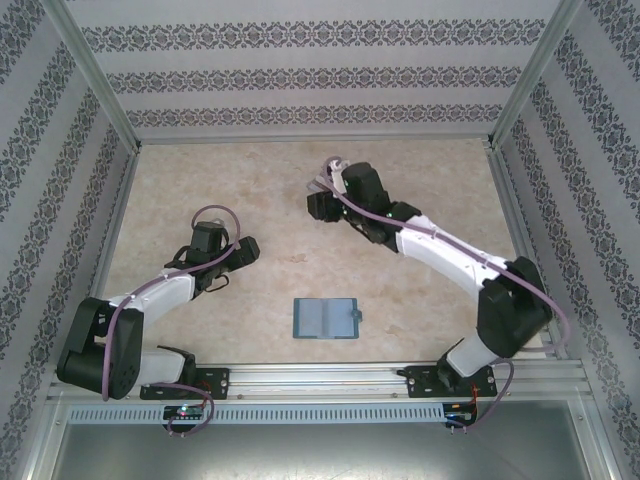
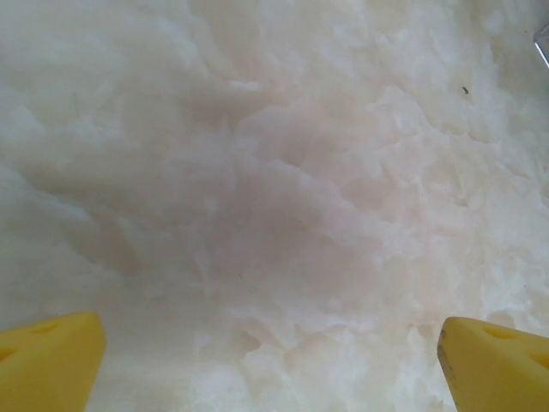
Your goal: Put the credit cards into the card holder
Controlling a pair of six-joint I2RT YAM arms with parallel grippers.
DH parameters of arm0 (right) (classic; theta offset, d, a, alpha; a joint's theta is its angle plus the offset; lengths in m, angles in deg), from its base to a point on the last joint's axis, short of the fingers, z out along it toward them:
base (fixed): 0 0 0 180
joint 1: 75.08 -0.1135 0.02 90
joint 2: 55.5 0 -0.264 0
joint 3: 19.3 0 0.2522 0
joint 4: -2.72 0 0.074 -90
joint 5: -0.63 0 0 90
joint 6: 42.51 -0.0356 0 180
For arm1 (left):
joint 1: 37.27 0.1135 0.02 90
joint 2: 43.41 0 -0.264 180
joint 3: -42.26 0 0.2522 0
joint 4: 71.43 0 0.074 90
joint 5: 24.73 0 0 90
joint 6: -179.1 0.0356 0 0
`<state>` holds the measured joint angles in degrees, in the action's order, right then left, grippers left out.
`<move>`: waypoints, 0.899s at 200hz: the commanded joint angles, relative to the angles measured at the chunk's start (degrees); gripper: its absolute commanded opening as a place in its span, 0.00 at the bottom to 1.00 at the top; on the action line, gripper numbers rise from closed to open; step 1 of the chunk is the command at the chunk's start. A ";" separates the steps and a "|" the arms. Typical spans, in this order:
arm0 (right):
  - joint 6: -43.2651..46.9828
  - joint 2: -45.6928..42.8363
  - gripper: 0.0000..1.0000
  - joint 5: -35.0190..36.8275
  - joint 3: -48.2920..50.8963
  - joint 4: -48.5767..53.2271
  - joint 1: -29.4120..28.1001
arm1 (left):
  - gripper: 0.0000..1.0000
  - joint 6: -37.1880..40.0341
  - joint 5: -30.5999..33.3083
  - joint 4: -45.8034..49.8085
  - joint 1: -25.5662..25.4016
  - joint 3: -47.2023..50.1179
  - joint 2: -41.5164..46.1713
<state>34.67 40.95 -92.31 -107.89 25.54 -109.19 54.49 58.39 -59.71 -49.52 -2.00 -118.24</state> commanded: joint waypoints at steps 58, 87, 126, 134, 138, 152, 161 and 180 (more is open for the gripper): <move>21.19 25.68 0.68 10.46 -26.78 23.81 3.19 | 0.99 2.34 0.46 -2.26 0.51 0.11 -0.79; 22.25 28.38 0.68 11.62 -31.13 25.76 4.94 | 1.00 2.77 -0.25 -2.93 0.22 0.42 -0.41; 22.88 30.10 0.67 15.39 -33.81 26.71 5.98 | 1.00 2.80 -0.72 -2.52 0.21 -0.01 -0.80; 23.16 30.30 0.67 16.63 -34.42 27.06 5.99 | 1.00 2.64 -0.21 -2.70 0.27 0.17 -0.87; 23.25 30.37 0.67 17.00 -34.43 27.00 5.98 | 1.00 2.54 -0.06 -2.70 0.27 0.17 -0.93; 23.95 30.28 0.67 17.86 -34.35 26.40 5.98 | 1.00 2.61 -0.61 -2.51 0.21 -0.38 -1.45; 24.18 30.46 0.67 18.58 -34.59 26.34 6.04 | 0.99 2.77 -1.36 -2.35 0.22 -0.62 -1.70; 24.37 31.08 0.64 18.01 -36.25 27.73 6.11 | 1.00 2.62 -1.09 -2.44 0.26 -0.44 -1.94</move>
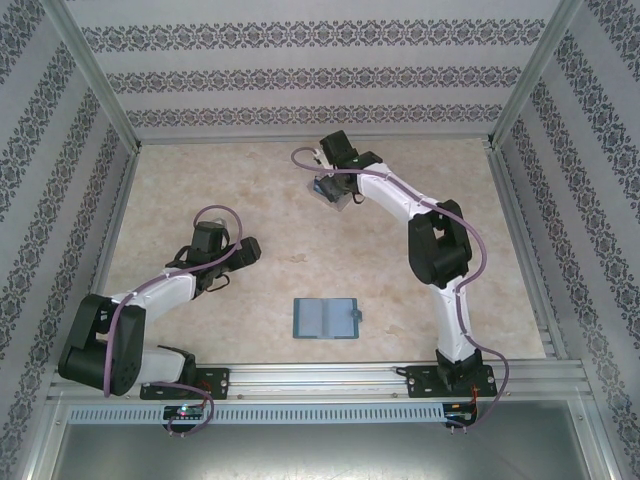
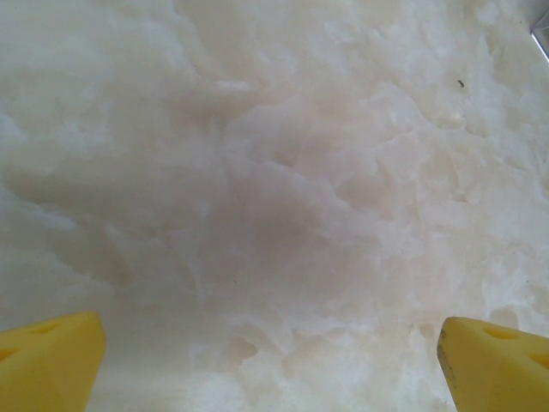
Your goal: Put the credit cards into the card holder
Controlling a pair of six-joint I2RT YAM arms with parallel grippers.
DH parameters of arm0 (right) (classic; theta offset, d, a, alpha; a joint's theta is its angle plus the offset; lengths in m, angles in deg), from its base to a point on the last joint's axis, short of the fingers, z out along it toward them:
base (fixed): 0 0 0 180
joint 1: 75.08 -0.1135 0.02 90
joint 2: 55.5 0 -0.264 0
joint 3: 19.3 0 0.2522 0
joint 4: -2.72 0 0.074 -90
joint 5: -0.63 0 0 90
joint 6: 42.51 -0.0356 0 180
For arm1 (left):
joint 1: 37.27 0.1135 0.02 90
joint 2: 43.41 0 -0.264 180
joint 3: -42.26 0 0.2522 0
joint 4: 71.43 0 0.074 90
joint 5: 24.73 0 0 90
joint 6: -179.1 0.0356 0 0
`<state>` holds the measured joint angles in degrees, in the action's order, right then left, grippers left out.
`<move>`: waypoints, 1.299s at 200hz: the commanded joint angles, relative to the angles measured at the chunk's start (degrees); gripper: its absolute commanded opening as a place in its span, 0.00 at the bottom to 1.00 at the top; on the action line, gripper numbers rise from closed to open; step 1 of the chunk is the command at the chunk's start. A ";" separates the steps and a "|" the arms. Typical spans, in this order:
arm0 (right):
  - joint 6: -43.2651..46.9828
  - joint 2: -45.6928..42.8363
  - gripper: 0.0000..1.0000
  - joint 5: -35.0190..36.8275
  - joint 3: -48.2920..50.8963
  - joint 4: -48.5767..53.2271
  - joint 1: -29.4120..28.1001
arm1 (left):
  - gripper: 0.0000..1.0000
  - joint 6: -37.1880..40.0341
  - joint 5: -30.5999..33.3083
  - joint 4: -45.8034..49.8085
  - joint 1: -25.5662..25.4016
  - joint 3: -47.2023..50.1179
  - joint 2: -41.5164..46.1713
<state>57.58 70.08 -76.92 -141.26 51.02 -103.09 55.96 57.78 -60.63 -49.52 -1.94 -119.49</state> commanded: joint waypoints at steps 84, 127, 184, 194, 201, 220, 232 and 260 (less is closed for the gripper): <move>6.13 5.15 0.65 -1.40 -4.67 5.34 1.35 | 1.00 1.44 -2.32 -1.30 0.21 -1.35 -1.97; 5.83 2.52 0.61 -0.63 -3.19 3.16 1.57 | 1.00 1.42 -2.86 -1.17 0.27 -1.64 -2.21; 7.10 0.39 0.56 1.35 -3.06 1.58 0.82 | 1.00 1.25 -2.21 -1.21 0.22 -1.25 -1.42; 7.77 0.17 0.56 1.95 -2.87 1.36 0.55 | 1.00 1.16 -2.39 -1.40 0.21 -1.34 -1.58; 8.08 0.09 0.56 2.31 -2.79 1.25 0.41 | 1.00 1.23 -2.74 -1.22 0.22 -1.46 -1.71; 8.78 0.42 0.54 2.79 -3.27 1.34 0.32 | 1.00 1.35 -2.73 -0.77 0.23 -1.72 -1.80; 8.85 0.53 0.51 3.29 -3.51 1.74 0.15 | 1.00 1.24 -2.78 -1.24 0.25 -1.62 -1.85; 8.99 -0.32 0.47 2.77 -1.97 0.72 -0.18 | 1.00 1.44 -2.96 -0.39 0.21 -2.00 -2.48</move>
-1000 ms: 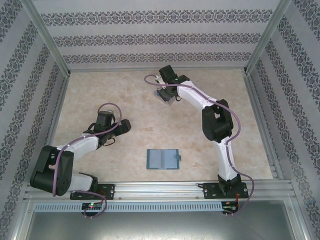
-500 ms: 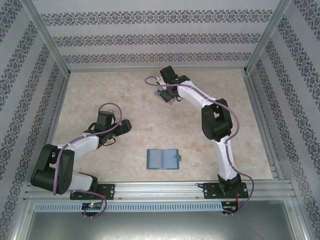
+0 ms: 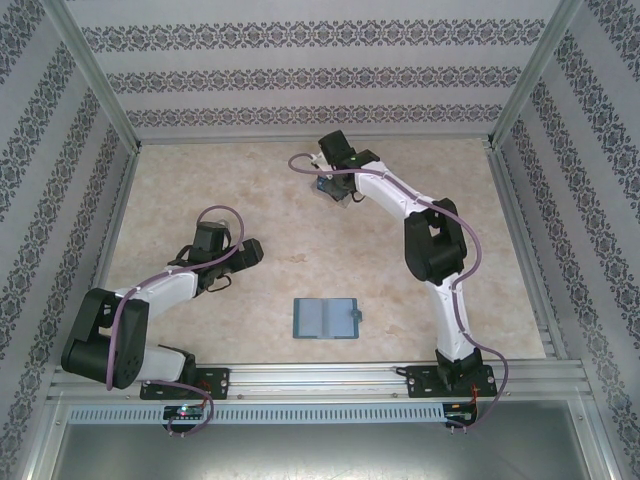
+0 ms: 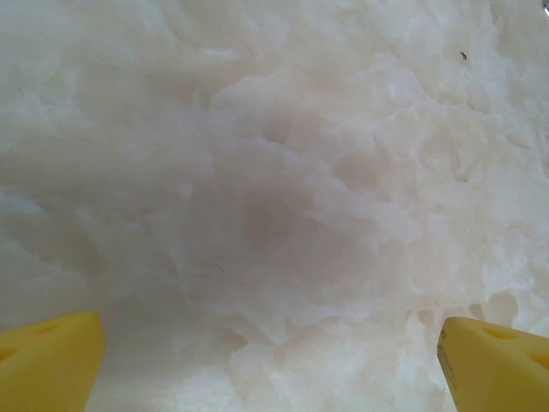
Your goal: Put the credit cards into the card holder
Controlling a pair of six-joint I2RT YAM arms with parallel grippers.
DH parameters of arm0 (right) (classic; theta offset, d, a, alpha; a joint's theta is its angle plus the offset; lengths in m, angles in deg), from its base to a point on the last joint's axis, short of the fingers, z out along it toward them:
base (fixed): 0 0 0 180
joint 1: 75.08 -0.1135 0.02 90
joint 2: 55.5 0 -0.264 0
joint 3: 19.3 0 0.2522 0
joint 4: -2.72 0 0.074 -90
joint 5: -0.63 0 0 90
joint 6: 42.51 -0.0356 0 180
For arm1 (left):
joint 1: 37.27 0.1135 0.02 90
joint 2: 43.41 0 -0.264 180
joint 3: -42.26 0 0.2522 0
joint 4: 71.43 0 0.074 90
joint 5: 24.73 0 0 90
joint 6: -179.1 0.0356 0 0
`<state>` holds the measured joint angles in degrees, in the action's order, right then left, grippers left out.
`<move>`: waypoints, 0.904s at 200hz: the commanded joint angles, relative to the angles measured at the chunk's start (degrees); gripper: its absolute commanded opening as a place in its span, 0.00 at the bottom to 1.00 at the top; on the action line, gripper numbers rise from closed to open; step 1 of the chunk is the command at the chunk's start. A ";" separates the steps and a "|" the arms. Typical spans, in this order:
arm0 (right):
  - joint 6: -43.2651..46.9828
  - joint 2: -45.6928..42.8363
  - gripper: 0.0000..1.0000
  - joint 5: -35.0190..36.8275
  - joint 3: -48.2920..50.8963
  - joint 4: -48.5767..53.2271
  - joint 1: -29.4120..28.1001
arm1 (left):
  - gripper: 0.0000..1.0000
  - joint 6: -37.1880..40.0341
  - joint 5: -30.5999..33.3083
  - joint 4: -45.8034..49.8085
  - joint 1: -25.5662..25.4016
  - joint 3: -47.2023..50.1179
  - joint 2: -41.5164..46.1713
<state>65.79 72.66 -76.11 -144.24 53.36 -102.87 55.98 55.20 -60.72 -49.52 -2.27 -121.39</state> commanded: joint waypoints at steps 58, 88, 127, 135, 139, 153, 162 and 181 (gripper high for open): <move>1.82 -3.63 0.39 3.08 1.01 -1.16 -1.64 | 1.00 1.15 -1.06 -0.59 0.22 -2.33 -2.31; 2.58 -3.91 0.28 3.17 1.33 -0.57 -1.79 | 1.00 1.18 -2.81 -0.51 0.25 -3.28 -4.34; 1.96 -4.78 0.17 2.60 1.76 0.23 -2.31 | 1.00 0.95 -4.22 -0.90 0.16 -3.77 -5.87; 1.91 -5.09 0.13 1.99 1.81 0.12 -2.42 | 1.00 1.04 -4.30 -0.57 0.15 -4.02 -6.00; 1.79 -5.22 0.10 1.73 1.68 0.27 -2.44 | 1.00 1.04 -4.36 -0.39 0.12 -3.96 -5.95; 0.77 -5.58 0.05 0.61 0.95 1.36 -2.70 | 1.00 0.79 -4.66 -0.92 0.11 -3.76 -5.54; 0.01 -6.22 0.04 -0.01 1.11 1.70 -2.87 | 1.00 0.61 -4.93 -1.47 0.05 -3.56 -5.52; -1.22 -8.50 0.04 -1.71 2.81 1.31 -3.23 | 1.00 0.71 -4.81 -0.70 0.02 -3.69 -5.52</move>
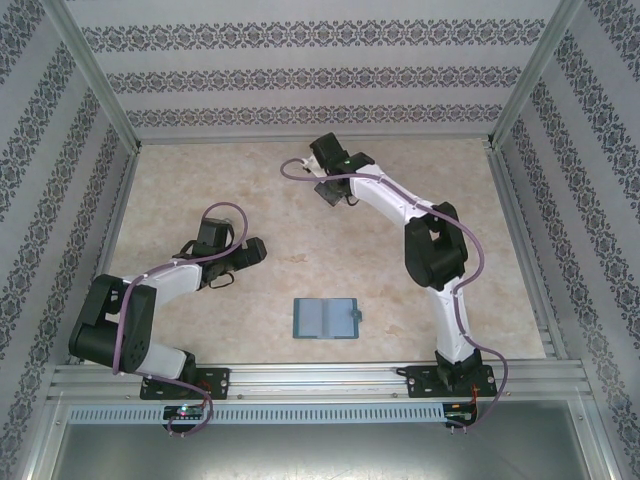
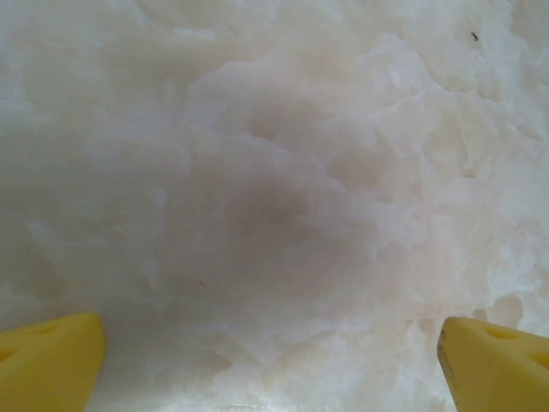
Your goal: Put the credit cards into the card holder
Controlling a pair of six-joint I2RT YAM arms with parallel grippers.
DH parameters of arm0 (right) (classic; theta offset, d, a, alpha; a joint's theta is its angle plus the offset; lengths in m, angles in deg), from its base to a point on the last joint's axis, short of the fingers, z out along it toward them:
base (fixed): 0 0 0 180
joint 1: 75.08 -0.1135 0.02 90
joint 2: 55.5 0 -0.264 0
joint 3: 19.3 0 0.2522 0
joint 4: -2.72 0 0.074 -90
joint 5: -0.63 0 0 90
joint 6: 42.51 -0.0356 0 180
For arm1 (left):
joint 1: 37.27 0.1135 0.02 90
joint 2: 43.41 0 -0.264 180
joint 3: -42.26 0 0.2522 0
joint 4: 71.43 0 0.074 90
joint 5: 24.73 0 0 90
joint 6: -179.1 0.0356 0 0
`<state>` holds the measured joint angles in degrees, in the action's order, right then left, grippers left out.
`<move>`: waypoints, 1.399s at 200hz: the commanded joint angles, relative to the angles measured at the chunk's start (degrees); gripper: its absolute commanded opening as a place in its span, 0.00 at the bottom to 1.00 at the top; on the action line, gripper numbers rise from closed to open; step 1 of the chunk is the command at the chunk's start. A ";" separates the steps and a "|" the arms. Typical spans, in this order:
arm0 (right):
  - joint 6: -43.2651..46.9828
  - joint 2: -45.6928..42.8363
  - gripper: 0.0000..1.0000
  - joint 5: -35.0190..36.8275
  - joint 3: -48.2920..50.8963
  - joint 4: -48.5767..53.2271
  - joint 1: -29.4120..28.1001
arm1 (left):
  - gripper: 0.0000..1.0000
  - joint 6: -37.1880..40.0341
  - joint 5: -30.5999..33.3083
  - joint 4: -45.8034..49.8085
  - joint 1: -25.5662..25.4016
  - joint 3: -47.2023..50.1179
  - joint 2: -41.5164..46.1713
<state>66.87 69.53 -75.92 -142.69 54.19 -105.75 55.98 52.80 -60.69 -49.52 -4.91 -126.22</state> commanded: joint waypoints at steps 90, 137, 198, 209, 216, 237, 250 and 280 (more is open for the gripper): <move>-21.78 -31.29 0.03 -27.57 28.20 -5.46 -0.74 | 1.00 0.56 -1.61 -3.15 -1.78 1.89 4.28; -43.20 -48.26 0.03 -53.57 56.16 -20.04 0.69 | 1.00 -1.04 -0.39 -4.55 -4.76 4.58 9.89; -61.40 -54.13 0.05 -67.10 80.20 -35.49 -0.59 | 0.98 -1.70 3.31 2.44 -14.60 12.46 27.55; -62.29 -53.01 0.06 -68.86 82.07 -37.07 -0.44 | 0.98 -1.51 2.55 2.76 -16.44 13.59 29.03; -62.66 -51.73 0.06 -69.48 82.88 -37.60 -0.31 | 0.96 -1.47 2.24 3.50 -17.29 13.66 29.18; -63.89 -47.98 0.05 -71.60 84.50 -40.41 -0.26 | 0.90 -0.82 -0.01 5.76 -19.22 12.39 26.93; -63.61 -46.17 0.04 -71.93 85.00 -41.48 -0.18 | 0.86 -0.62 -0.99 5.46 -20.45 11.99 24.67; -62.78 -42.27 0.01 -72.10 85.07 -41.88 0.52 | 0.79 -2.77 -4.72 2.54 -22.52 12.01 19.73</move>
<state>4.27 25.25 -145.23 -58.36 15.42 -105.93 54.67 52.01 -57.76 -70.26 7.83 -103.75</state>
